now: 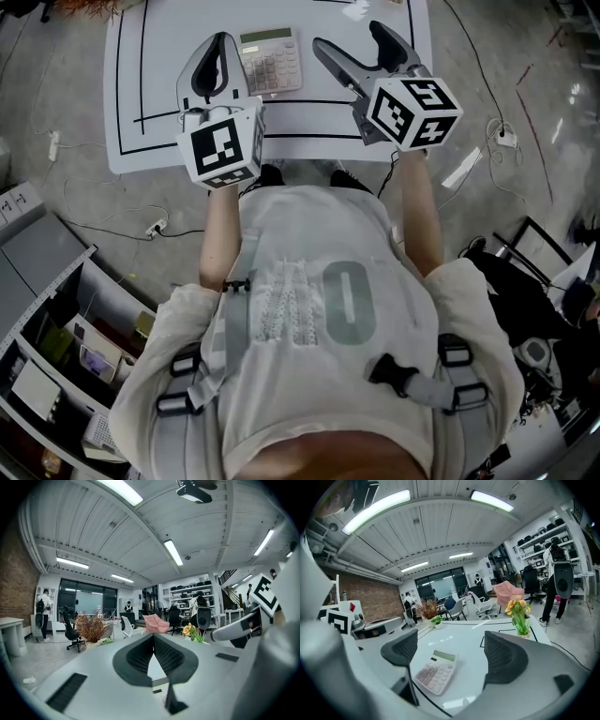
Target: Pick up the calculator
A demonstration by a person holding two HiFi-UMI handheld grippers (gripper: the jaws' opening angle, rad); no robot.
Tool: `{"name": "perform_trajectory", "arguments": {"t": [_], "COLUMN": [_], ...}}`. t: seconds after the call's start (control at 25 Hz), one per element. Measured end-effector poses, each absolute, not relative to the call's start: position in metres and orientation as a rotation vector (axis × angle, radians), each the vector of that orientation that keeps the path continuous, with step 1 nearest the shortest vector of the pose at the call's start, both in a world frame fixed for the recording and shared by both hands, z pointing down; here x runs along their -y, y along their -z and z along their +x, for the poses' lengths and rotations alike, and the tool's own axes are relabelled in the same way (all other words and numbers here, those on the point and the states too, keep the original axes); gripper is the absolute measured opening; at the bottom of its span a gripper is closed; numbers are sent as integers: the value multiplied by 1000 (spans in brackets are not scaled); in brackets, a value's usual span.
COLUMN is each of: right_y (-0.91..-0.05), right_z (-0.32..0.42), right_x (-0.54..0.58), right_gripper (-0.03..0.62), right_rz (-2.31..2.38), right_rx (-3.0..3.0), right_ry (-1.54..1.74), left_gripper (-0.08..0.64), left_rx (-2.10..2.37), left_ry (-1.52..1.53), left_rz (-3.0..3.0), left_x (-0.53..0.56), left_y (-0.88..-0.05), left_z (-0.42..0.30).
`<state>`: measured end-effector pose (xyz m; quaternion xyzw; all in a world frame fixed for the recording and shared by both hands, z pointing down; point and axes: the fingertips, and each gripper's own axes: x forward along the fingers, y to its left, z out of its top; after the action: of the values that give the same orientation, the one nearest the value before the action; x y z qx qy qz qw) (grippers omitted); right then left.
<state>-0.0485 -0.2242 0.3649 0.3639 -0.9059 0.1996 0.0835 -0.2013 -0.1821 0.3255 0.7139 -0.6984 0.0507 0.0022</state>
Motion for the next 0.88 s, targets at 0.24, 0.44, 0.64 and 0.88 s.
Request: {"name": "perform_trajectory", "arguments": {"t": [0.24, 0.44, 0.64, 0.88], "right_y": [-388, -417, -462, -493], "right_z": [-90, -124, -141, -154], "right_x": [239, 245, 262, 268], "right_gripper": [436, 436, 436, 434], "right_rz": [818, 607, 476, 322], "right_rx": [2659, 2603, 2525, 2453], "right_ry": [-611, -628, -722, -976], "left_gripper": [21, 21, 21, 21], "left_rx": [2208, 2212, 2181, 2159], "left_ry": [-177, -188, -186, -177], "left_rz": [2155, 2102, 2056, 2020], "left_x": [183, 189, 197, 198], "left_y": [-343, -358, -383, -399], "left_z": [-227, -245, -254, -256]}}
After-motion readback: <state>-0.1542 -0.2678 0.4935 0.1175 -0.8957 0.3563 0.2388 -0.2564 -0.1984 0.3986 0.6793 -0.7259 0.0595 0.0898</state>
